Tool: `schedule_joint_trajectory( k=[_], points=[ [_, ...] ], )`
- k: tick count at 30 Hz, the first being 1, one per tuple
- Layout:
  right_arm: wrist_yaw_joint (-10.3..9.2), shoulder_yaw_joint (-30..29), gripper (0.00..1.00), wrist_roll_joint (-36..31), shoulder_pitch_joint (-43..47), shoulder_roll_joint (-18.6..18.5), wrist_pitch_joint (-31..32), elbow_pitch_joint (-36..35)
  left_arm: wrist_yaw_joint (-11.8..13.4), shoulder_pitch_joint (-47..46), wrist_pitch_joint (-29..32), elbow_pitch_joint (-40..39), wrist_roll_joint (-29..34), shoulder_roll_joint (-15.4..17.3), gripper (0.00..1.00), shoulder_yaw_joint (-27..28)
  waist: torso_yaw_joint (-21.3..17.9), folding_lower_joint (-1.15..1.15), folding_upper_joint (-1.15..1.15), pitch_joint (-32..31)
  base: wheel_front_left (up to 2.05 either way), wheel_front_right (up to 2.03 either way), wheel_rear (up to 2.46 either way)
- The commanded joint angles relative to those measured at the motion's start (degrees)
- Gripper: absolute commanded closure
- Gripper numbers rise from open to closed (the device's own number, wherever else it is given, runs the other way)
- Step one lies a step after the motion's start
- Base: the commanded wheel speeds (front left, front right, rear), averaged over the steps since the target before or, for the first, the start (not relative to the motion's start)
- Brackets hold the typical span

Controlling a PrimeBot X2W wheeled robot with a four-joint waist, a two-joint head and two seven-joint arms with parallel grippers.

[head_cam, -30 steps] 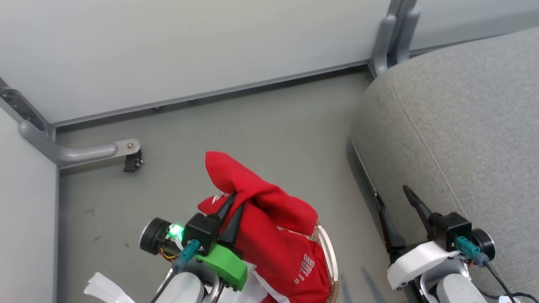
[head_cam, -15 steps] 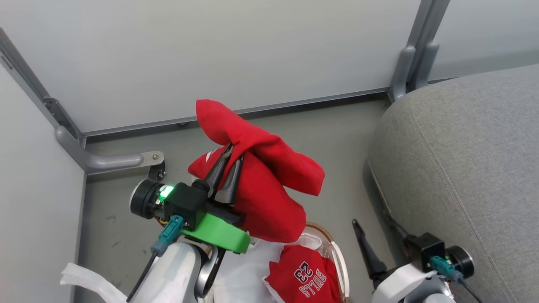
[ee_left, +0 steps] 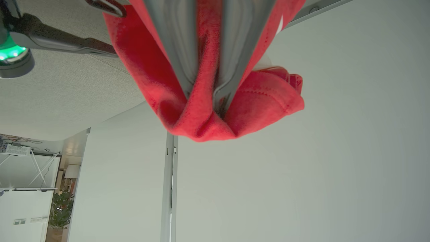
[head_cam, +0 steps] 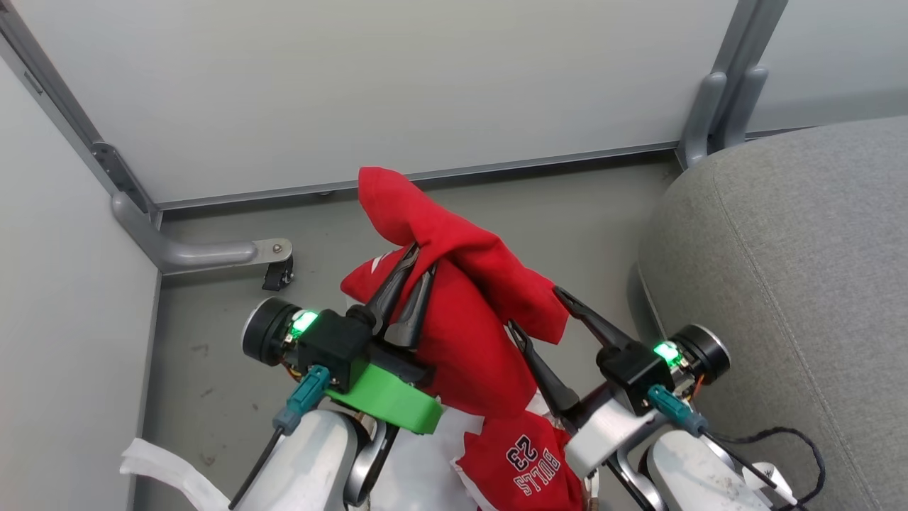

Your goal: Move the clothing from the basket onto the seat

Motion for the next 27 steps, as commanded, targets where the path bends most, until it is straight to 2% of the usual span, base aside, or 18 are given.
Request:
schedule_joint_trajectory(
  k=[1,9,10,11,12,18,19,20,21,27],
  points=[
    [-0.04,0.2,0.0,-0.6,-1.6,-0.3,-0.1,0.1,-0.3,-1.1,0.0,0.0,-0.7,0.0,1.0,-0.4,0.5,0.0,0.0,0.4,0.0,0.0,0.0],
    [-0.04,1.2,0.0,-0.6,-7.6,-0.2,-0.1,6.1,-0.3,-1.9,0.0,-0.1,-2.2,0.0,1.0,-3.4,2.7,0.0,0.0,0.9,0.0,0.0,0.0],
    [-0.04,1.5,0.34,-0.1,-7.9,-0.2,-0.1,6.9,-0.3,-1.9,0.0,-0.1,-2.3,0.0,1.0,-3.7,2.9,0.0,0.0,0.9,0.0,0.0,0.0],
    [-0.04,2.1,0.92,0.7,-8.2,-0.2,-0.1,7.8,-0.3,-1.9,0.0,-0.1,-2.4,0.0,1.0,-3.9,3.2,0.0,0.0,1.0,0.0,0.0,0.0],
    [-0.05,2.2,1.0,1.6,-8.6,-0.2,-0.1,8.1,-0.3,-1.9,0.0,0.0,-2.6,0.0,1.0,-4.0,3.4,0.0,0.0,1.0,0.0,0.0,0.0],
    [-0.05,2.9,1.0,5.6,-8.4,-0.3,-0.1,9.0,-0.3,-1.7,0.0,0.6,-2.7,0.0,1.0,-3.6,3.5,0.0,0.0,1.4,0.0,0.0,0.0],
    [-0.05,2.7,1.0,6.0,-8.1,-0.3,-0.1,8.8,-0.3,-1.7,0.0,0.5,-2.6,0.0,0.75,-3.4,3.4,0.0,0.0,1.4,0.0,0.0,0.0],
    [-0.05,2.5,1.0,6.3,-7.8,-0.3,-0.1,8.6,-0.2,-1.4,0.0,0.9,-2.7,0.0,0.03,-3.2,3.1,0.0,0.0,1.4,0.0,0.0,0.0],
    [-0.05,2.4,1.0,6.5,-7.7,-0.3,-0.1,8.3,-0.1,-1.4,0.0,0.7,-2.5,0.0,0.0,-2.9,2.8,0.0,0.0,1.5,0.0,0.0,0.0],
    [-0.05,0.2,1.0,8.1,-5.7,-0.2,-0.1,5.8,0.1,0.1,0.0,1.4,-1.5,0.0,0.0,-1.8,-0.8,0.0,0.0,1.4,0.0,0.0,0.0]
  ],
)
